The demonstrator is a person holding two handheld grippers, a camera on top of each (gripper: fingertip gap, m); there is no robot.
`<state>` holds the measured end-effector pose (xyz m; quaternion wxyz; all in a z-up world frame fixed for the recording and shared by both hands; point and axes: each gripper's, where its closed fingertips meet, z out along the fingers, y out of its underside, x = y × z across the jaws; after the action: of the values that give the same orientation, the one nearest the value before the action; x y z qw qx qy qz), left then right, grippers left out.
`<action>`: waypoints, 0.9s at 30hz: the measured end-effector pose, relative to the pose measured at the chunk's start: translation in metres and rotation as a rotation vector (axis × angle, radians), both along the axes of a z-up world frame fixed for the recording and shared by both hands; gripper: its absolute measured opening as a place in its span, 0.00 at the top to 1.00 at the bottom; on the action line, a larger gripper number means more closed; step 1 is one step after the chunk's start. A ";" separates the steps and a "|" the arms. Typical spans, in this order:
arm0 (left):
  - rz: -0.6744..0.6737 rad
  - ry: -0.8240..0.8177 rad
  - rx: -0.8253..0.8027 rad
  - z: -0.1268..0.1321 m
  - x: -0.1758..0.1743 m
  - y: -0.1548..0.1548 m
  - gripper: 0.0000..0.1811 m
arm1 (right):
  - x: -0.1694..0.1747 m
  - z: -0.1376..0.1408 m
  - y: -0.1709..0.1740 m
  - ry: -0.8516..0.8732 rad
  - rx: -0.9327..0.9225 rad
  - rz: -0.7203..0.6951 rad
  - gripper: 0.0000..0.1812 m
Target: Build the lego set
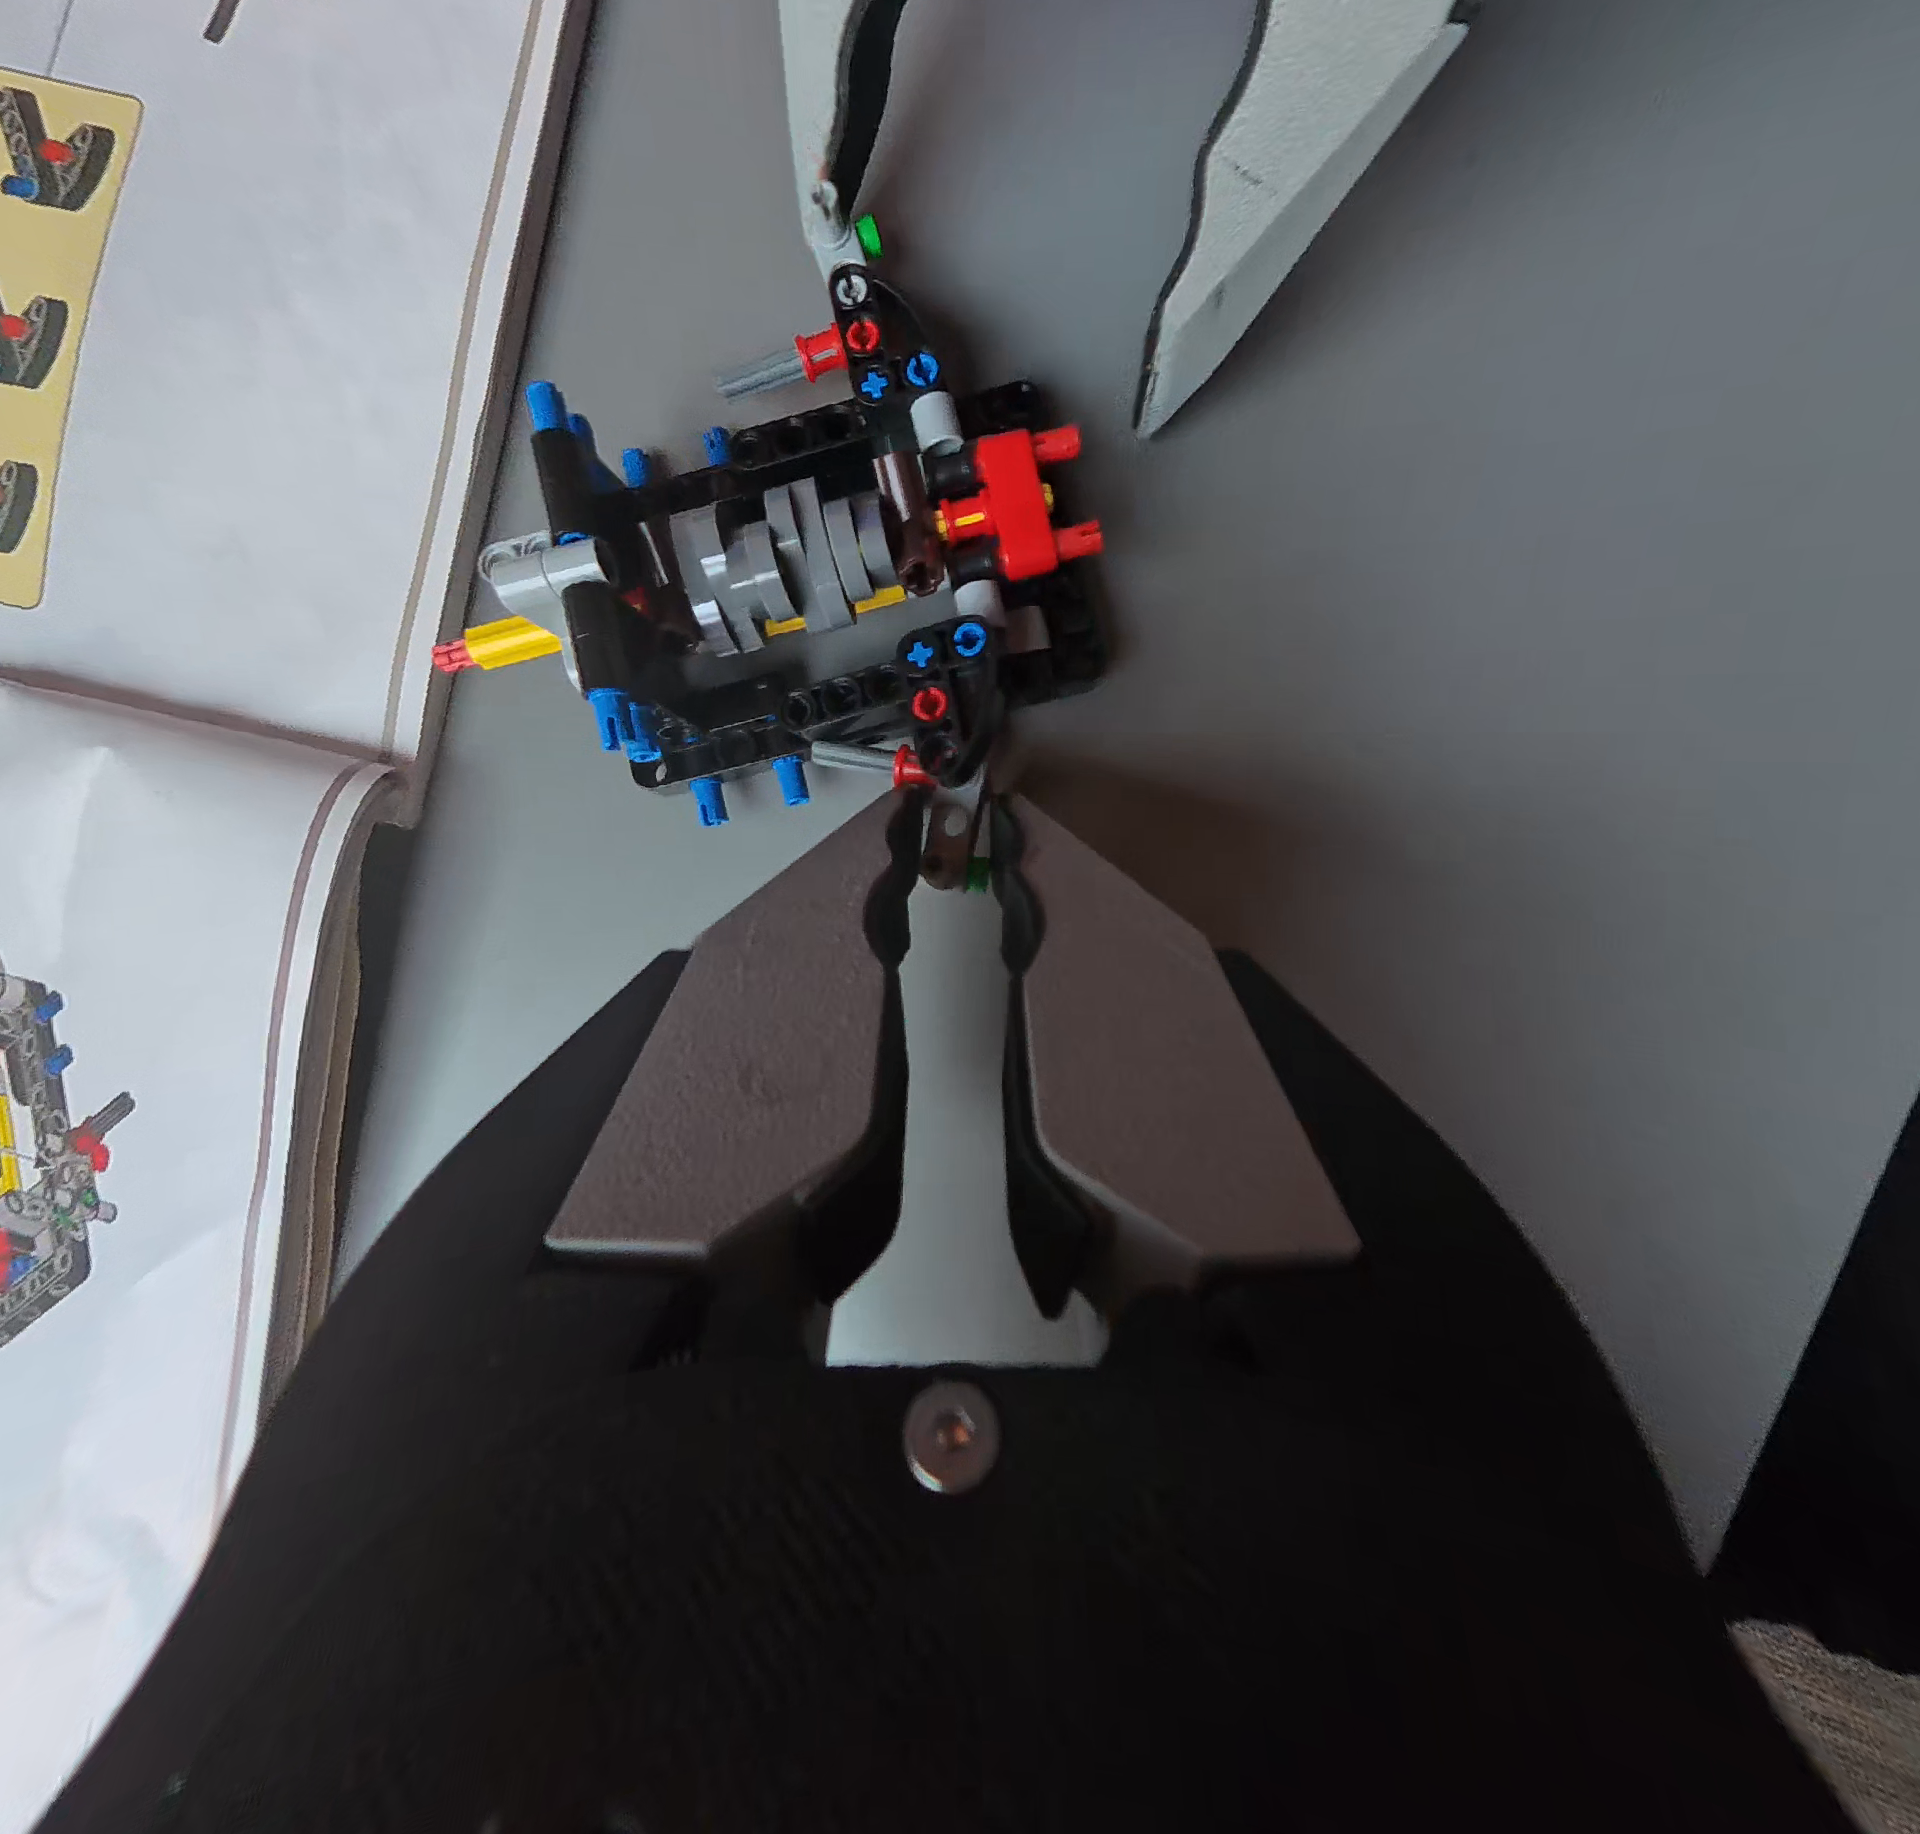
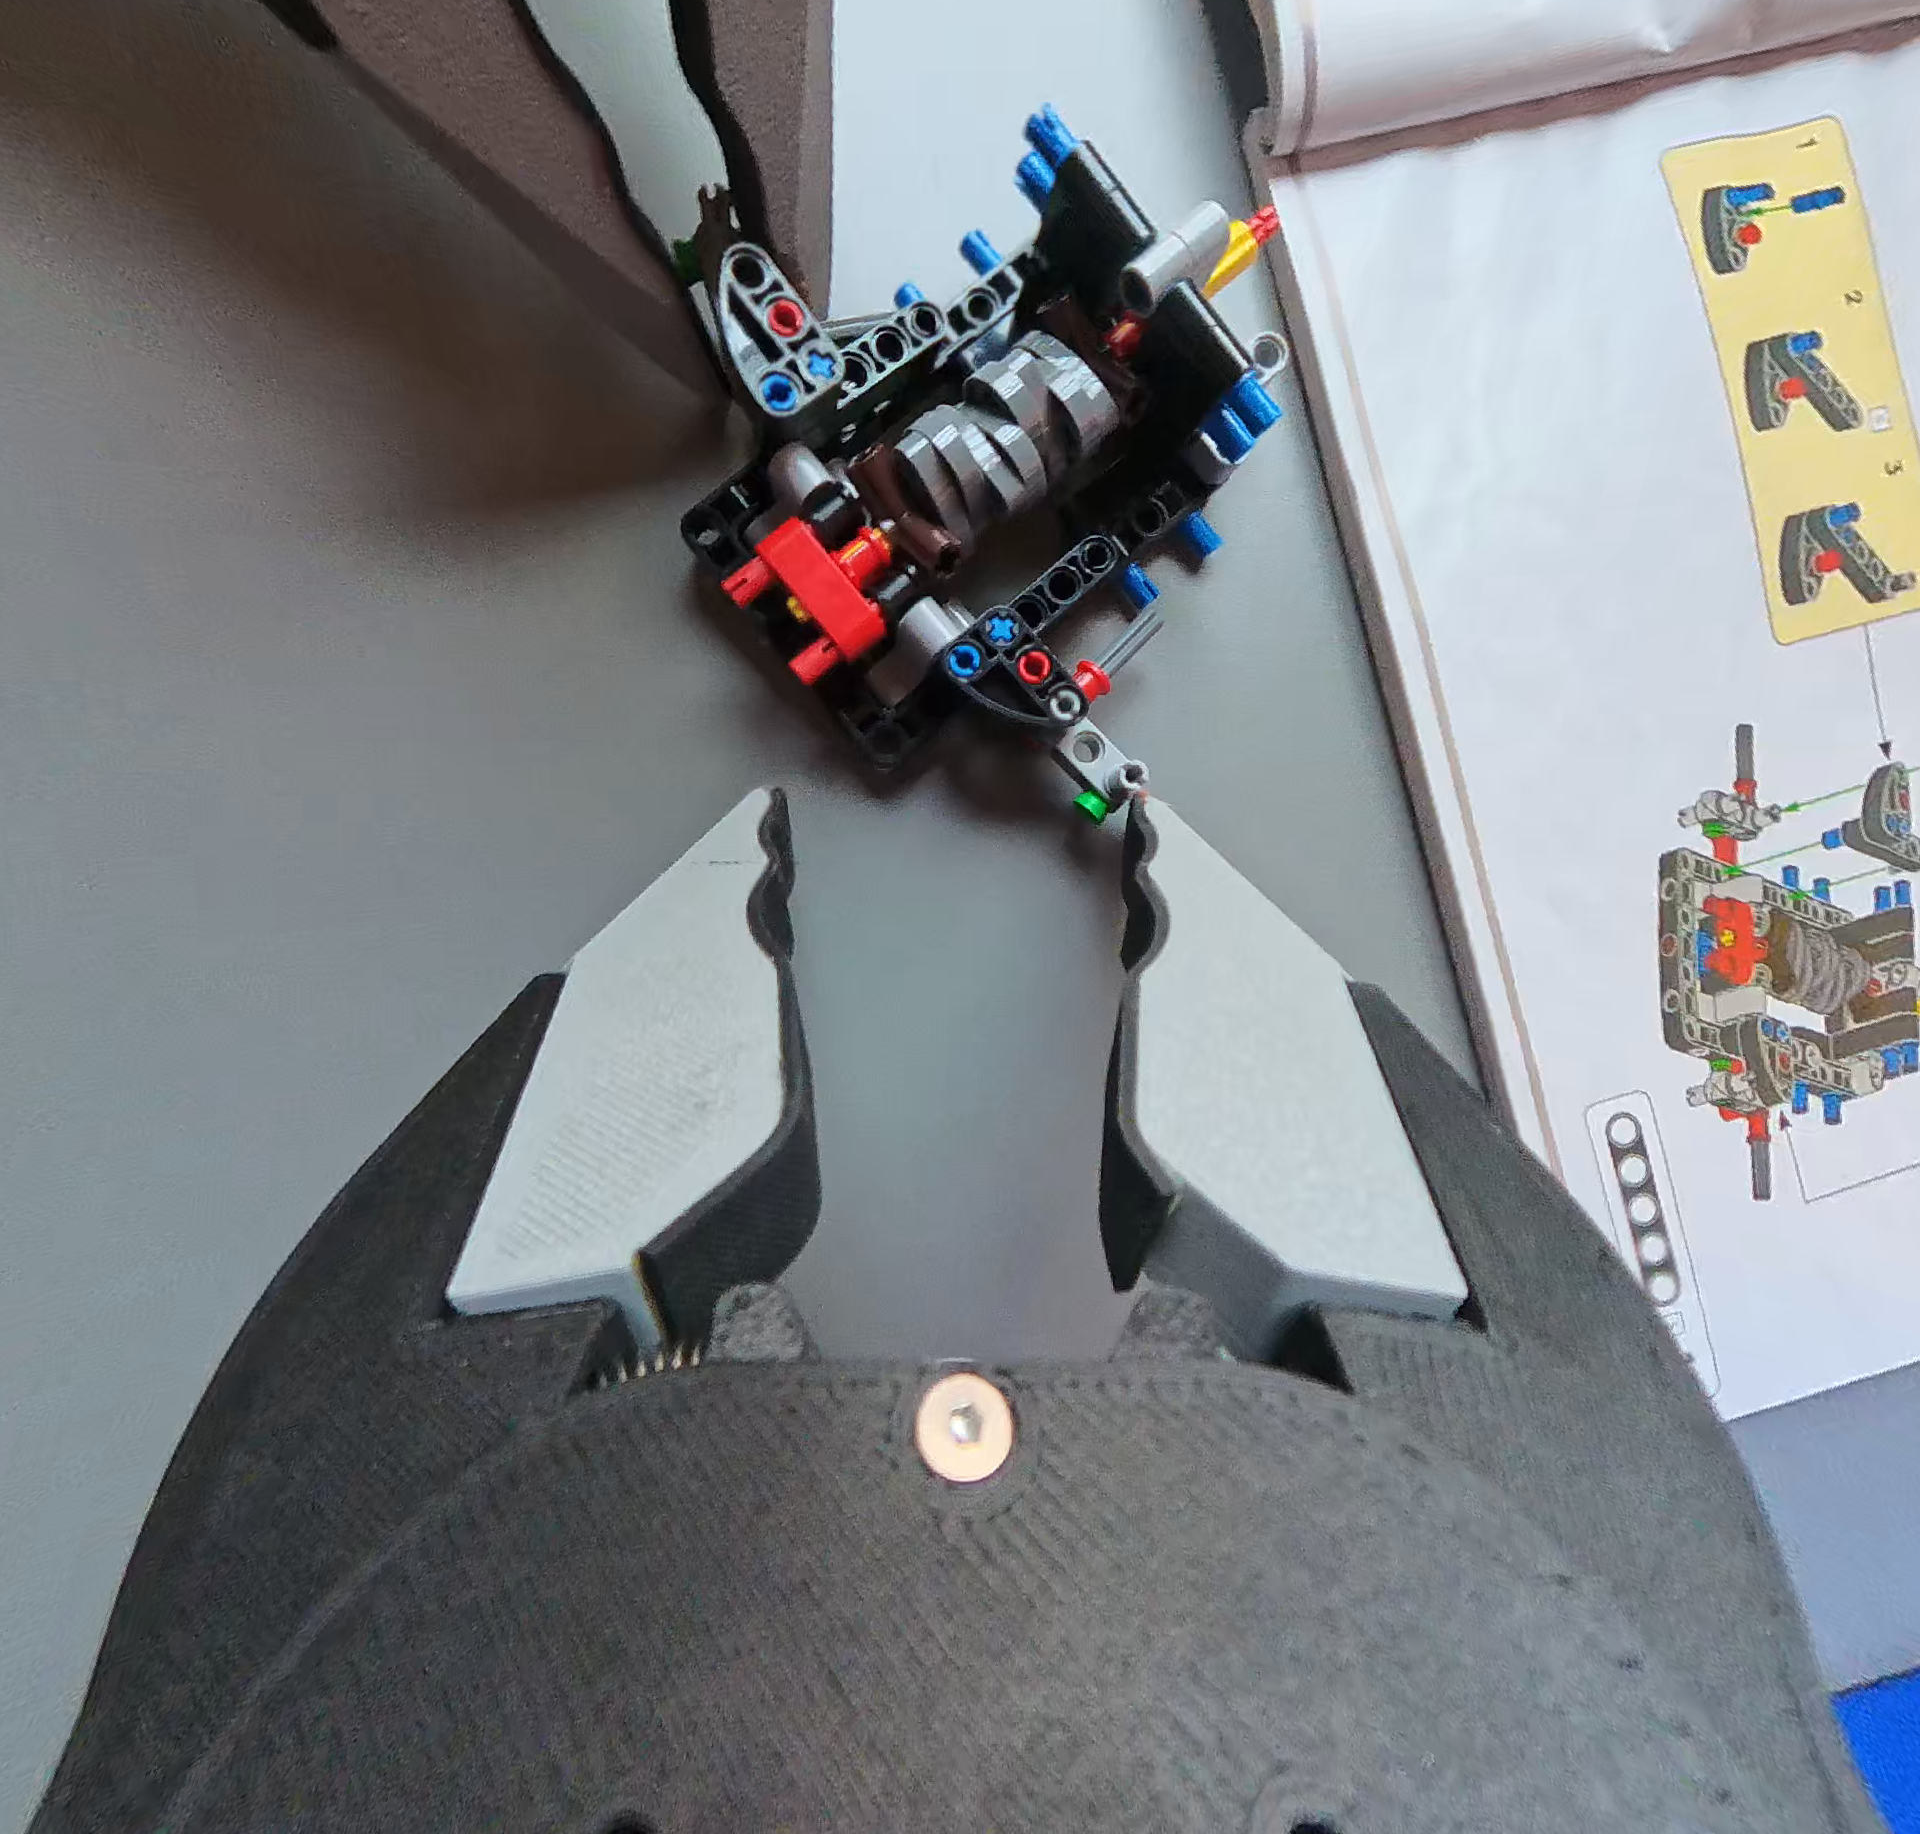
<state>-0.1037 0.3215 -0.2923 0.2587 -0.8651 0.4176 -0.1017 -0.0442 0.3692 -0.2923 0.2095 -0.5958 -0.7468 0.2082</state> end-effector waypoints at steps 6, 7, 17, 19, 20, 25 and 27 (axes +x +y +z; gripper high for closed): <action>-0.030 0.043 0.015 0.001 -0.016 -0.006 0.93 | 0.004 0.009 -0.009 0.002 0.021 0.088 0.77; -0.037 0.046 0.016 0.001 -0.017 -0.008 0.92 | 0.002 0.013 -0.007 0.019 0.016 0.092 0.76; -0.042 -0.056 0.009 0.002 -0.013 -0.010 0.93 | -0.056 0.042 -0.039 0.216 0.061 0.376 0.86; -0.041 -0.081 0.010 0.002 -0.012 -0.010 0.94 | -0.062 0.036 -0.043 0.199 0.031 0.409 0.87; -0.041 -0.084 0.006 0.002 -0.011 -0.010 0.94 | -0.064 0.032 -0.043 0.181 0.019 0.410 0.86; -0.039 -0.102 0.011 0.001 -0.010 -0.010 0.95 | -0.065 0.019 -0.047 0.150 -0.009 0.423 0.89; -0.021 -0.111 0.009 0.001 -0.010 -0.009 0.95 | -0.065 0.019 -0.046 0.158 -0.022 0.408 0.89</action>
<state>-0.1134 0.3121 -0.2915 0.2841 -0.8526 0.4120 -0.1505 -0.1093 0.3234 -0.2737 0.2143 -0.4165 -0.8308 0.3006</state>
